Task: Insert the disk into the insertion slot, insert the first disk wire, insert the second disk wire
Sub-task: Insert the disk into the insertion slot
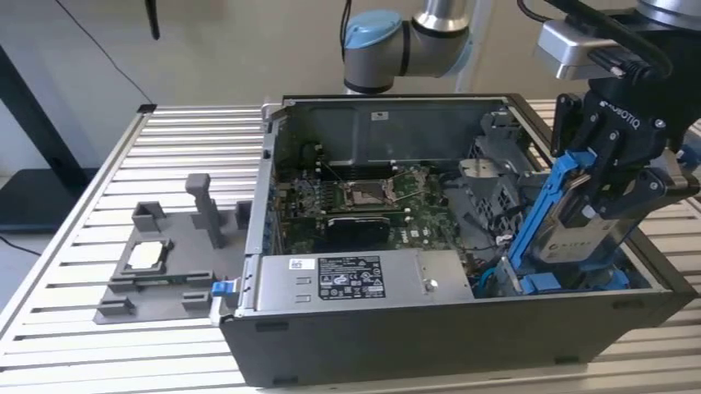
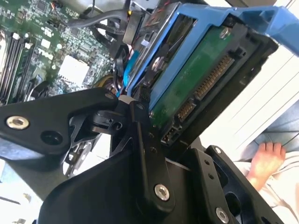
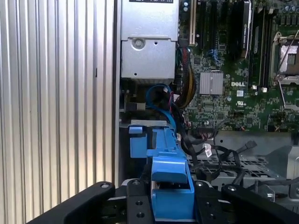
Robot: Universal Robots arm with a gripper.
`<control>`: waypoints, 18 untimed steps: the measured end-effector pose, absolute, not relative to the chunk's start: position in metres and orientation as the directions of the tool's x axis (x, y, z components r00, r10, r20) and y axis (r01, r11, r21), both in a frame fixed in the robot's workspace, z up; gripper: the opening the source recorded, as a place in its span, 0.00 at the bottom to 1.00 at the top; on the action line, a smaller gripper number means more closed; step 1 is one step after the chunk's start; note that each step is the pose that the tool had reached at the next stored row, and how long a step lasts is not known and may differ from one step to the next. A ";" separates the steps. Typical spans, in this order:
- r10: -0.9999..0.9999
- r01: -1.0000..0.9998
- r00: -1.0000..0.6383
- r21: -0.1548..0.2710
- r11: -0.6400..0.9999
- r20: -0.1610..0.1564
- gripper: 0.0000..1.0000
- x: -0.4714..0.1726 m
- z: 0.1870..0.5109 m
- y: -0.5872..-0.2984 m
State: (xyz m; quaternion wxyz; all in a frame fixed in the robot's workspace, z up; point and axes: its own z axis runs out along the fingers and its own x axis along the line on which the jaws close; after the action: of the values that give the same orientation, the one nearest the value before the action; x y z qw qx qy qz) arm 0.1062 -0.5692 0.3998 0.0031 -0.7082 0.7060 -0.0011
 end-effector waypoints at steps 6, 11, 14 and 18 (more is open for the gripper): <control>-1.000 -1.000 0.003 0.010 -0.003 -0.004 0.33 0.107 0.395 -0.569; -1.000 -1.000 0.003 0.020 -0.003 -0.005 0.33 0.109 0.390 -0.569; -1.000 -1.000 0.003 0.026 -0.003 -0.007 0.33 0.111 0.388 -0.569; -1.000 -0.999 0.003 0.032 -0.004 -0.015 0.33 0.115 0.385 -0.569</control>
State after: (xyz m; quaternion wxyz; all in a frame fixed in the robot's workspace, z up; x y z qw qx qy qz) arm 0.1147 -0.5693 0.3848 -0.0059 -0.7082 0.7058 0.0166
